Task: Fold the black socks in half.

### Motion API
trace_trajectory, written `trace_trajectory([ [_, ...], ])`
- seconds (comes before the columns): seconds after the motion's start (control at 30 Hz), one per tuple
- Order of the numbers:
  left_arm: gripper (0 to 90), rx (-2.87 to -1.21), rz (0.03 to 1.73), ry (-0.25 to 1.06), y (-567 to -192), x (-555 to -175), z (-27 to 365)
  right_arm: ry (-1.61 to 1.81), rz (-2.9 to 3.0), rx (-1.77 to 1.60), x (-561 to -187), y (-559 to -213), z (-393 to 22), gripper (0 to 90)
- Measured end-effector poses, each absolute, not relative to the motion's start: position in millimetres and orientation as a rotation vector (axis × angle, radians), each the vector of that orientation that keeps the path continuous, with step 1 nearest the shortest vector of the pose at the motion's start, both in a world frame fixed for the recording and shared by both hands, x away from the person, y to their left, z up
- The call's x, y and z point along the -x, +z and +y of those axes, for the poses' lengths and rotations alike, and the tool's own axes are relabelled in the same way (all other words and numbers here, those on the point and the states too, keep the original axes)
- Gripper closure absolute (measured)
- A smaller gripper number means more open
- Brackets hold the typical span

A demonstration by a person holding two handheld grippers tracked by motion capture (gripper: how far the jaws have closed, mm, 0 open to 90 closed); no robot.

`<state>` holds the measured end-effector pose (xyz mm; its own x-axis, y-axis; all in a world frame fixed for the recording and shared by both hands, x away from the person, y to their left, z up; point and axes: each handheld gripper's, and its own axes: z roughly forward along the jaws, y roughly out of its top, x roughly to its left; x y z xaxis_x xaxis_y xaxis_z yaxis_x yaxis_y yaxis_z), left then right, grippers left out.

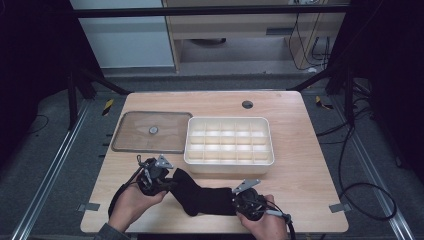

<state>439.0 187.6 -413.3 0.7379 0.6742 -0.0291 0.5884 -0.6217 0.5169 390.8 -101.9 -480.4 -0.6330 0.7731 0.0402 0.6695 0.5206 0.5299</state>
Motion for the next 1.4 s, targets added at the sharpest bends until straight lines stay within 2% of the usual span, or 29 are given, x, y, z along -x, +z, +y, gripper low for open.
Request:
trace_trajectory([
  [0.33, 79.5, -2.411, 0.885, 0.168, -402.6, -433.8, 165.4, 0.800, 2.580, -1.232, -391.5, -481.1, -91.9, 75.9],
  [0.53, 79.5, -2.452, 0.827, 0.149, -408.4, -428.3, 138.3, 0.811, 2.593, -1.213, -391.9, -480.9, -83.7, 75.6],
  [0.9, 79.4, -2.495, 0.776, 0.146, -414.8, -423.2, 115.0, 0.831, 2.590, -1.218, -392.2, -481.1, -82.1, 74.2],
  [1.07, 79.4, -2.529, 0.767, 0.161, -419.7, -423.1, 110.1, 0.843, 2.580, -1.216, -392.0, -479.7, -83.6, 65.8],
  [1.17, 79.4, -2.543, 0.759, 0.158, -424.0, -422.1, 108.2, 0.863, 2.561, -1.218, -389.5, -475.3, -87.1, 55.5],
  [1.23, 79.3, -2.542, 0.764, 0.157, -425.4, -422.0, 108.1, 0.869, 2.551, -1.219, -387.7, -472.7, -90.1, 54.0],
  [1.33, 79.3, -2.543, 0.767, 0.157, -427.5, -422.3, 107.7, 0.878, 2.543, -1.222, -385.6, -470.3, -92.8, 56.6],
  [1.4, 79.3, -2.546, 0.772, 0.151, -430.3, -422.5, 107.4, 0.900, 2.524, -1.219, -383.6, -467.9, -95.9, 65.2],
])
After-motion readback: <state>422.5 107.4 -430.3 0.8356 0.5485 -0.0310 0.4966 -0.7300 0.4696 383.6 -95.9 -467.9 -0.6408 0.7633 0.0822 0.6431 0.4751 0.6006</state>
